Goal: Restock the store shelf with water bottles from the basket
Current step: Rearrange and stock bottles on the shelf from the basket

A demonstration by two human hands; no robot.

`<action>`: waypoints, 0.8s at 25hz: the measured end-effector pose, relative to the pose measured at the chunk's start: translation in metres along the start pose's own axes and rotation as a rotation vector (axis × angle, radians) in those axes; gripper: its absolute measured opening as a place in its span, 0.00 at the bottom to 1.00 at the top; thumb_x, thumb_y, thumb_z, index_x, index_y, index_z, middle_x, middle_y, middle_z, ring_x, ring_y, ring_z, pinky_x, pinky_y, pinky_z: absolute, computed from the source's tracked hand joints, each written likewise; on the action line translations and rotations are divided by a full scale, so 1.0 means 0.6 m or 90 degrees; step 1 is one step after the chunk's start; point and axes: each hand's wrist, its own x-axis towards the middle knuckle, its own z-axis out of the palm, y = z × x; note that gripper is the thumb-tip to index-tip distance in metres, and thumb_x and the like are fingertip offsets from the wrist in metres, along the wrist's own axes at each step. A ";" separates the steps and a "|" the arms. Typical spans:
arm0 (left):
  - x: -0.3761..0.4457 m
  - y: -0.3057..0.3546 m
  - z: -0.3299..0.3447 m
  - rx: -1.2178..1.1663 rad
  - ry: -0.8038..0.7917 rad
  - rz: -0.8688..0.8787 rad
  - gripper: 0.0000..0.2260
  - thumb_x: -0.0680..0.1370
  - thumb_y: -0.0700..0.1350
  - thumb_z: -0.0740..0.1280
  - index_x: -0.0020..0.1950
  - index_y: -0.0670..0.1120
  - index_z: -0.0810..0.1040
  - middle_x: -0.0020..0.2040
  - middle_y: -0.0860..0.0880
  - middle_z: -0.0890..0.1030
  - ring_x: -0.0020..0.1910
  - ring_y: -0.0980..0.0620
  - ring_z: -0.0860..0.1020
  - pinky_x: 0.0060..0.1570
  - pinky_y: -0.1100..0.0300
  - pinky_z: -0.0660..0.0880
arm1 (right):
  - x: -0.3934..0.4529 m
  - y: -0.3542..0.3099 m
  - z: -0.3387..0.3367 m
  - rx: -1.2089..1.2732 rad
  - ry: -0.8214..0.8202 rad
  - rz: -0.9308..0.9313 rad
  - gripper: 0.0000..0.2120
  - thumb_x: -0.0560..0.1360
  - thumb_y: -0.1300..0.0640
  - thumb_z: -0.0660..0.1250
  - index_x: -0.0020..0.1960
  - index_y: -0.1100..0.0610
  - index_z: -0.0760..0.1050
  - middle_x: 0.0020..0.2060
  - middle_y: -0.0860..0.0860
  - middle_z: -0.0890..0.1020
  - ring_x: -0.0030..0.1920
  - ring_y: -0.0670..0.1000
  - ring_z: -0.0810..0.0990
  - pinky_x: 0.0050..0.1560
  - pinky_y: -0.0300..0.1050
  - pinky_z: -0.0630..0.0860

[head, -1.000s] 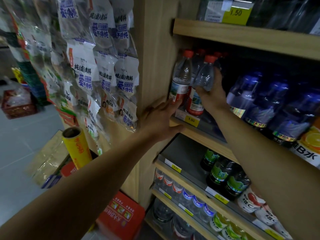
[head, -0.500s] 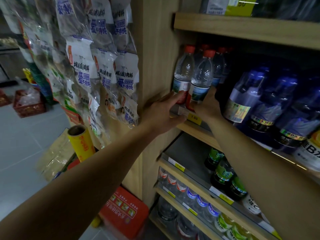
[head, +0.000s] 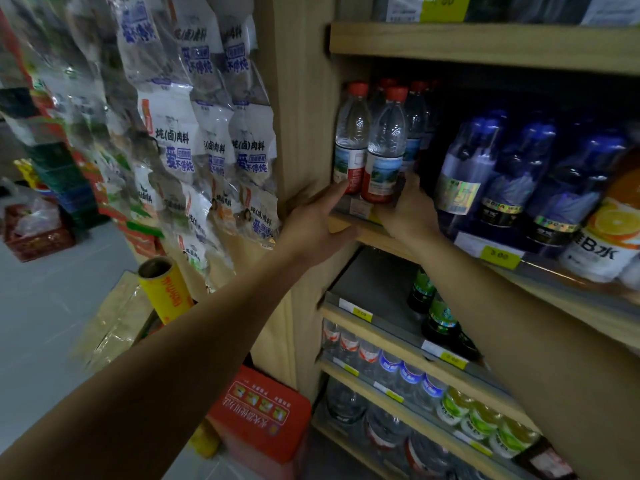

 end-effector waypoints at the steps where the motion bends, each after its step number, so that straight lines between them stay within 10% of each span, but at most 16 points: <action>1: -0.015 0.000 -0.007 -0.015 0.002 0.007 0.38 0.73 0.59 0.69 0.80 0.54 0.58 0.76 0.54 0.68 0.75 0.53 0.65 0.73 0.54 0.65 | -0.023 0.003 0.000 -0.019 0.002 -0.008 0.37 0.72 0.47 0.72 0.75 0.53 0.58 0.69 0.57 0.71 0.67 0.60 0.73 0.62 0.49 0.71; 5: -0.092 0.013 -0.029 -0.031 -0.018 0.005 0.35 0.75 0.54 0.72 0.78 0.51 0.61 0.74 0.50 0.71 0.72 0.51 0.68 0.67 0.68 0.61 | -0.128 0.011 -0.001 -0.141 0.000 -0.019 0.38 0.71 0.49 0.73 0.76 0.53 0.58 0.70 0.58 0.70 0.65 0.62 0.73 0.59 0.49 0.72; 20: -0.453 0.171 0.184 -0.142 -0.406 0.124 0.37 0.74 0.53 0.74 0.79 0.51 0.61 0.77 0.45 0.66 0.75 0.48 0.65 0.70 0.52 0.68 | -0.679 0.242 -0.099 -0.267 -0.088 0.311 0.43 0.71 0.43 0.73 0.78 0.54 0.56 0.74 0.55 0.65 0.73 0.59 0.63 0.69 0.54 0.66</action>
